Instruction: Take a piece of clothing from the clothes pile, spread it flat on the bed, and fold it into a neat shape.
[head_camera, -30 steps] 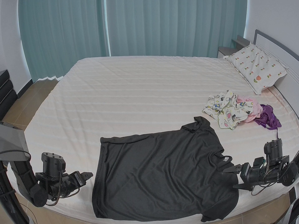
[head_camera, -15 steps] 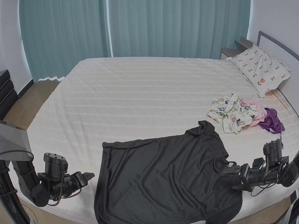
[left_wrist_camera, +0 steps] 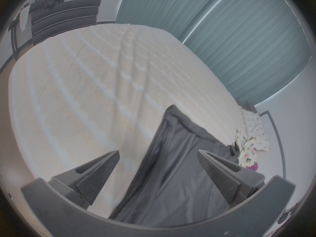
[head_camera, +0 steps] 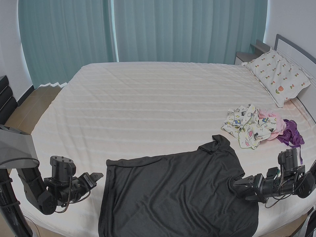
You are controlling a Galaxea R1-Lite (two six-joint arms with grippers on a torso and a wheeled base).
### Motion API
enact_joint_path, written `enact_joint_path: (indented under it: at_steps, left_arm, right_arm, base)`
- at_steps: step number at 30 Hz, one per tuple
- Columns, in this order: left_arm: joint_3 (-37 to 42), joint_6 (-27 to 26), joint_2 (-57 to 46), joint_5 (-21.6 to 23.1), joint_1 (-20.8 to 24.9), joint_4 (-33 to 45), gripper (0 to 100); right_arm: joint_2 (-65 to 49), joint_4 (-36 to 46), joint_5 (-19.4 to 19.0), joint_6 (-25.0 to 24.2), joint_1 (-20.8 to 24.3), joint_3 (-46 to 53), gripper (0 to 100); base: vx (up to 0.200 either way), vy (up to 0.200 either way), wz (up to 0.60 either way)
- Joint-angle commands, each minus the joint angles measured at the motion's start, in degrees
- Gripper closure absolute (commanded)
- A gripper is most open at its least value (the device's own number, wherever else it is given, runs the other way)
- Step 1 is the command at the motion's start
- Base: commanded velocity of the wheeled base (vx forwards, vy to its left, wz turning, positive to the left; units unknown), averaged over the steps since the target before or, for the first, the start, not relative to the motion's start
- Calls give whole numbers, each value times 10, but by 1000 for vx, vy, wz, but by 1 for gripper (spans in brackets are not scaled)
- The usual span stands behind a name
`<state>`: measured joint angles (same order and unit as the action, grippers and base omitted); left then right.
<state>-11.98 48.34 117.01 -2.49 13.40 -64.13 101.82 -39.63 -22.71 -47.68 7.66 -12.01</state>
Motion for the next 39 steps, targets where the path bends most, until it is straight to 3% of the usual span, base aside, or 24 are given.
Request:
enact_joint_path:
  at_steps: [1,6,13,25,26,33,39]
  left_arm:
    - [-77,6,26,-4,3,5,0]
    - [-175,3,90,-16,3,37,0]
    - [-345,3,163,-44,4,183,0]
    - [-435,-21,222,-53,5,227,0]
    - [-439,-39,228,-58,5,227,100]
    - [-485,-52,245,-112,0,212,100]
    - [-495,-53,242,-129,-16,158,100]
  right_arm:
    - [-2,-1,0,0,4,1,0]
    - [0,0,17,0,5,1,0]
    - [-1,0,27,0,6,2,0]
    - [1,-7,27,-1,14,8,0]
    - [5,-7,25,-1,15,8,0]
    - [1,-11,28,-3,22,8,0]
    - [-14,-11,28,-3,19,7,0]
  base:
    - [0,0,0]
    - [0,0,0]
    - [0,0,0]
    - [0,0,0]
    - [0,0,0]
    - [0,0,0]
    - [0,0,0]
